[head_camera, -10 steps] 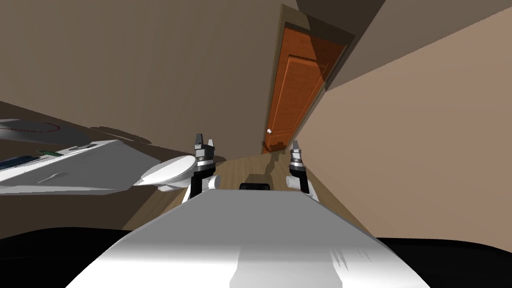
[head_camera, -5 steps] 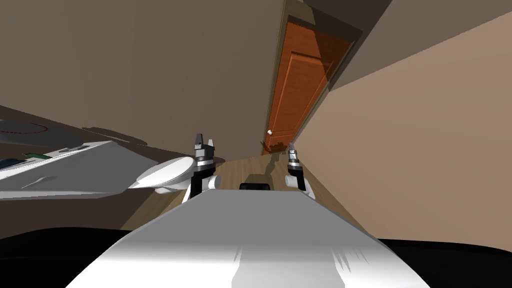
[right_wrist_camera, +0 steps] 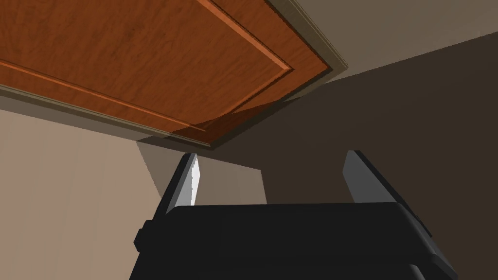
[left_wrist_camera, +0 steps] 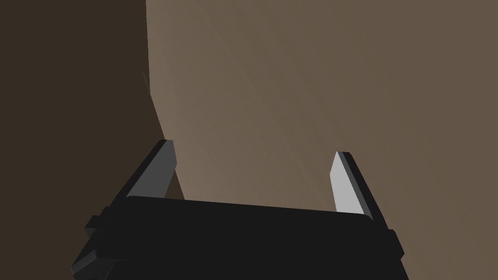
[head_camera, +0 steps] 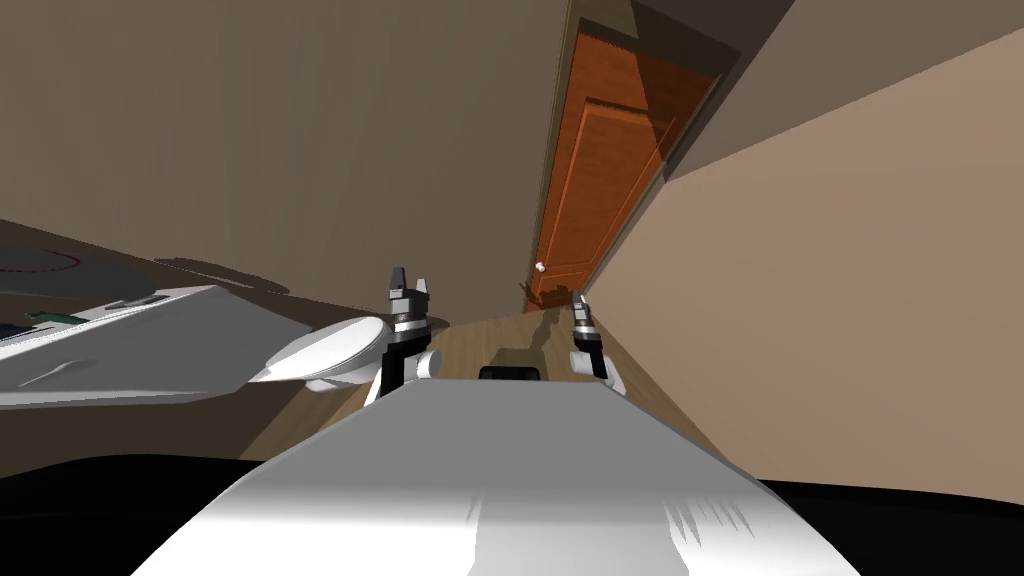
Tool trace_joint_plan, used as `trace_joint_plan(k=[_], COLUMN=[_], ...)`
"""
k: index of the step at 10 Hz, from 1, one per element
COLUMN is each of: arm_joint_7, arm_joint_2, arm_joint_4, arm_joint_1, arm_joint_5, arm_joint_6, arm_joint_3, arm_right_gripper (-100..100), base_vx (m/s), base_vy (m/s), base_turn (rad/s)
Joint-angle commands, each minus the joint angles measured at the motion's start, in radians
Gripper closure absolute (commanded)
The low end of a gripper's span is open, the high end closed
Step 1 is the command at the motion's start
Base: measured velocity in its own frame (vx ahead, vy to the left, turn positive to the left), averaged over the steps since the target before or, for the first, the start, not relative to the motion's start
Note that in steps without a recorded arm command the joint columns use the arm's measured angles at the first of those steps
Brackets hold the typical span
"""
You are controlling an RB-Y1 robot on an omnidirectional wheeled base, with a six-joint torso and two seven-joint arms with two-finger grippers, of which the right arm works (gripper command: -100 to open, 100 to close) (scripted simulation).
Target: Pull the door open
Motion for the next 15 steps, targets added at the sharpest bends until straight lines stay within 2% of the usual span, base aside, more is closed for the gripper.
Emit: trace_joint_plan(k=[1, 15], arm_joint_7=[0.027, 0.241], arm_joint_2=[-0.004, -0.038], arm_joint_4=[0.05, 0.43], arm_joint_1=[-0.019, -0.153], arm_joint_5=[0.014, 0.13], arm_joint_6=[-0.018, -0.134], arm_joint_3=[-0.004, -0.042], arm_right_gripper=[-100, -100], base_vx=[0.096, 0.099], base_vy=[-0.016, -0.028], base_turn=[0.019, 0.02])
